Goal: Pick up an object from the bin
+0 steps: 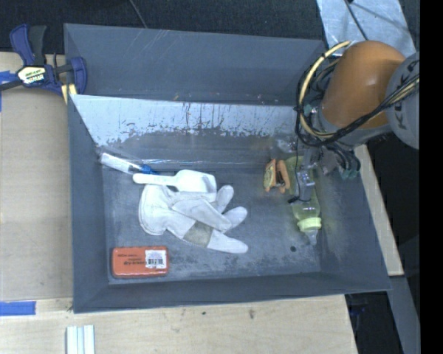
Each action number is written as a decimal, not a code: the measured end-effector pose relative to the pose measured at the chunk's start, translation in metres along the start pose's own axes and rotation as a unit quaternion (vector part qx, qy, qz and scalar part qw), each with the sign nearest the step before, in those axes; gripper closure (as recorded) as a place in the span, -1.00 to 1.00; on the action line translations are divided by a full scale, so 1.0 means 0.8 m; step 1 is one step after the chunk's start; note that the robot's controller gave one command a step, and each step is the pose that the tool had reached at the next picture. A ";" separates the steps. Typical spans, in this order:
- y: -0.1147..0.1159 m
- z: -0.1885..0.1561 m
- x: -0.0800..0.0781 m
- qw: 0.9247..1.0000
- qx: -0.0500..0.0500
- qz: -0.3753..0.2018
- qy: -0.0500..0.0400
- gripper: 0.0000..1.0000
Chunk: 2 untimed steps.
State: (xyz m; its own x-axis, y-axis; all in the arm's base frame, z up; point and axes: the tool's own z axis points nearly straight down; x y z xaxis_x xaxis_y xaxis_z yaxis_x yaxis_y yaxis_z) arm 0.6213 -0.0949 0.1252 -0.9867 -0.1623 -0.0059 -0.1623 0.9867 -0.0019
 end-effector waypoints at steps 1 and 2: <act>0.013 0.026 0.002 0.999 -0.001 -0.052 0.001 -1.00; 0.018 0.034 0.004 1.000 -0.001 -0.005 0.003 -1.00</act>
Offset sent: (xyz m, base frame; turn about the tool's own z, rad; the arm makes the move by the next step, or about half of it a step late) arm -0.0069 0.0177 -0.0152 0.1424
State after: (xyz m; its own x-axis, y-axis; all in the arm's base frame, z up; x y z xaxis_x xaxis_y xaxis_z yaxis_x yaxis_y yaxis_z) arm 0.6163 -0.0812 0.0978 -0.9852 -0.1716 -0.0001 -0.1716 0.9852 0.0010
